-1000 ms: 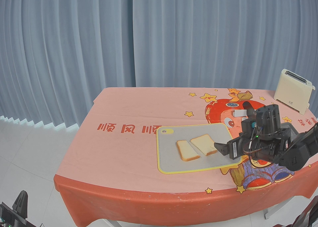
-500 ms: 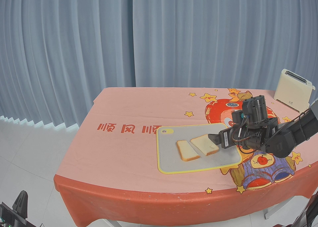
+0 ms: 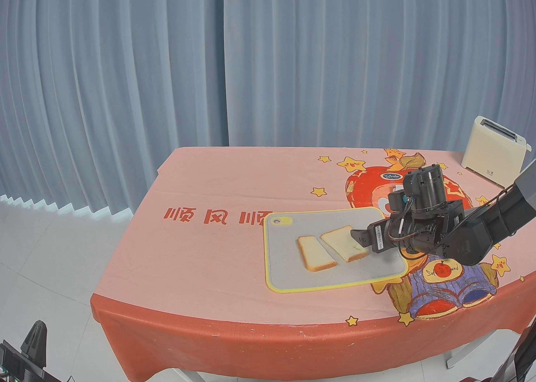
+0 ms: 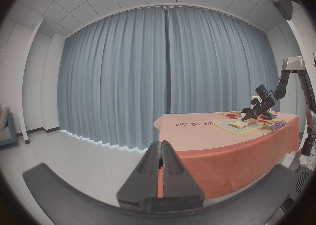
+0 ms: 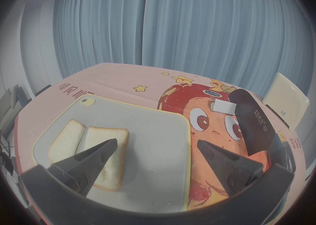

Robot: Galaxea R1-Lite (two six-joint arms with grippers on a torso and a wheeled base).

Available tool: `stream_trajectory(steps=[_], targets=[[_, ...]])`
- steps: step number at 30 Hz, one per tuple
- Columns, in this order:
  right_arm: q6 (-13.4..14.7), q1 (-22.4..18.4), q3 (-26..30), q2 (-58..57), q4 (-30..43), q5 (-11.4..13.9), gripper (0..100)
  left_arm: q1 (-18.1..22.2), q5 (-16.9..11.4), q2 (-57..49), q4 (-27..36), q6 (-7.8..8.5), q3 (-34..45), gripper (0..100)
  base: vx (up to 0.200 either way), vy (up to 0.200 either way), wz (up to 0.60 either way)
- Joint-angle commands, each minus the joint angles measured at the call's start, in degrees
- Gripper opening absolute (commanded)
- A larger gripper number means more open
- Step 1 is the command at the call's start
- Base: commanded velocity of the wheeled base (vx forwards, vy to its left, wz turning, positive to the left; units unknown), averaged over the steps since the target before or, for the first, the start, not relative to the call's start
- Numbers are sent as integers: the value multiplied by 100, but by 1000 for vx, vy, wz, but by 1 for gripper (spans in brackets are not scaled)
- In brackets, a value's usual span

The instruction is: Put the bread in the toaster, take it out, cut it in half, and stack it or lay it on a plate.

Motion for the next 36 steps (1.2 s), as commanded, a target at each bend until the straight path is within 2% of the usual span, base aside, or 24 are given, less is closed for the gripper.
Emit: stream_trajectory(steps=[1, 11, 12, 26, 36], targets=[[2, 0, 6, 21, 10, -1, 100, 0, 4, 3, -1, 0, 101, 0, 0, 0, 0], [-7, 44, -29, 206, 19, -19, 100, 0, 4, 11, -1, 0, 101, 0, 0, 0, 0], [-25, 44, -12, 206, 27, -54, 0, 0, 4, 3, -1, 0, 101, 0, 0, 0, 0], [-60, 53, 147, 118, 27, -71, 0, 0, 4, 11, -10, 0, 101, 0, 0, 0, 0], [-7, 62, 190, -568, 1, -71, 0, 0, 4, 11, -1, 0, 101, 0, 0, 0, 0]])
